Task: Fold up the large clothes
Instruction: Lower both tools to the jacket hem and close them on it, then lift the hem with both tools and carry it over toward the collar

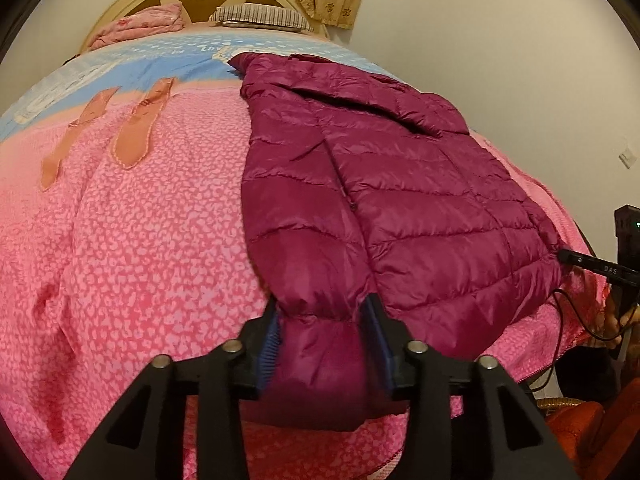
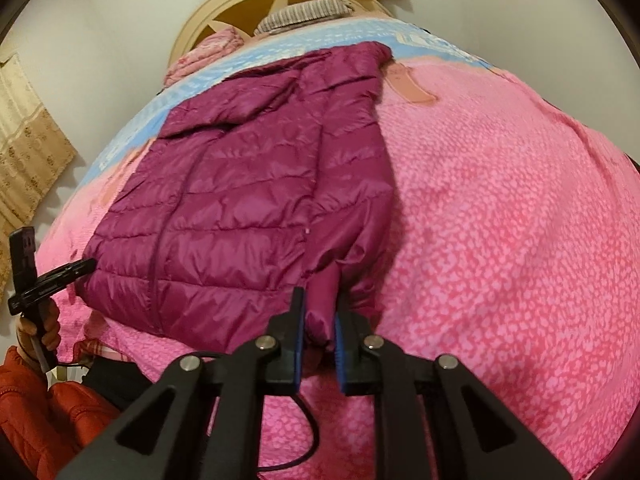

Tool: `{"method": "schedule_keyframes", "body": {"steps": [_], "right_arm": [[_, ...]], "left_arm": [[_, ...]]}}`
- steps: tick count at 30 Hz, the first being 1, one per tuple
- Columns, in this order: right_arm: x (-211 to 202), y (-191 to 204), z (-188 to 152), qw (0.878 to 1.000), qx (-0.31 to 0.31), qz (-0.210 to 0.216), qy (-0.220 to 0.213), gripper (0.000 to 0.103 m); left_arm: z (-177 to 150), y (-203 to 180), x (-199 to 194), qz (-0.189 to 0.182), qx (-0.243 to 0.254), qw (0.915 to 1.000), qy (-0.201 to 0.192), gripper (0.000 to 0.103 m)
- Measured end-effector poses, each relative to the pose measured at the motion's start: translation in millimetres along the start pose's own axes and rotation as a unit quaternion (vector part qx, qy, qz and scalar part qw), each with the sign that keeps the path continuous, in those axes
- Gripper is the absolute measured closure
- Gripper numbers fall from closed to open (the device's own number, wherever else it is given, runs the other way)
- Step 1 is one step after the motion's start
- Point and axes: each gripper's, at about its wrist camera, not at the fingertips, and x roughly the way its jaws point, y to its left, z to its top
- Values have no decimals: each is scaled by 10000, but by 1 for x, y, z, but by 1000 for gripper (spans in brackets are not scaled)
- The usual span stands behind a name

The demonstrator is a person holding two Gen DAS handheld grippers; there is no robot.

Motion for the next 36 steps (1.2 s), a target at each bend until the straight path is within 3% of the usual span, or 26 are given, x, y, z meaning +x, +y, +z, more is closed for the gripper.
{"method": "schedule_keyframes", "body": {"steps": [1,3,4,5,10,13,15,16,18,19,20,23,28,36], "right_arm": [[0,-1,0,10000,24,2,6,82],[1,-2,0,10000,69,-23,38,66],[1,-2,0,9999,82,-46,43,47],[0,-2,0,9999,81,-73,5,37],[0,-3,0,9999,49,-101,-21,37],[7,-1,1,9999,-29,-105,-5,37],[14,6,-1,9998,-160,-55,127,40],[17,8,-1,9995,-207,-41,234,47],[23,16,-5,9980,-455,-270,334,56],[25,19,-6,9967,-586,-395,387,69],[26,19,-7,9962,-620,-455,418,82],[24,14,-7,9977,-443,-295,414,88],[6,17,-5,9993,-340,-55,150,91],[-29,19,10,9970,-36,680,-380,92]], "left_arm": [[0,-1,0,-3,36,10000,4,53],[-1,-5,-1,84,186,9998,26,52],[0,-6,-1,123,217,9997,21,52],[0,-5,-3,157,220,9996,-3,52],[-2,4,-2,66,-53,10000,-35,49],[-2,-4,-1,63,83,9999,-58,49],[-3,-6,1,61,91,9999,-84,49],[-3,-6,1,17,63,9999,-97,49],[-3,-6,1,-132,-10,9998,-126,69],[-4,-5,2,-187,-41,9998,-96,82],[-4,-5,3,-239,-95,9996,-77,85],[-4,-5,0,-318,-196,9992,-147,94],[2,-10,-24,-496,-137,9972,-539,96],[10,-15,-64,-1023,-110,9887,-1089,97]]}}
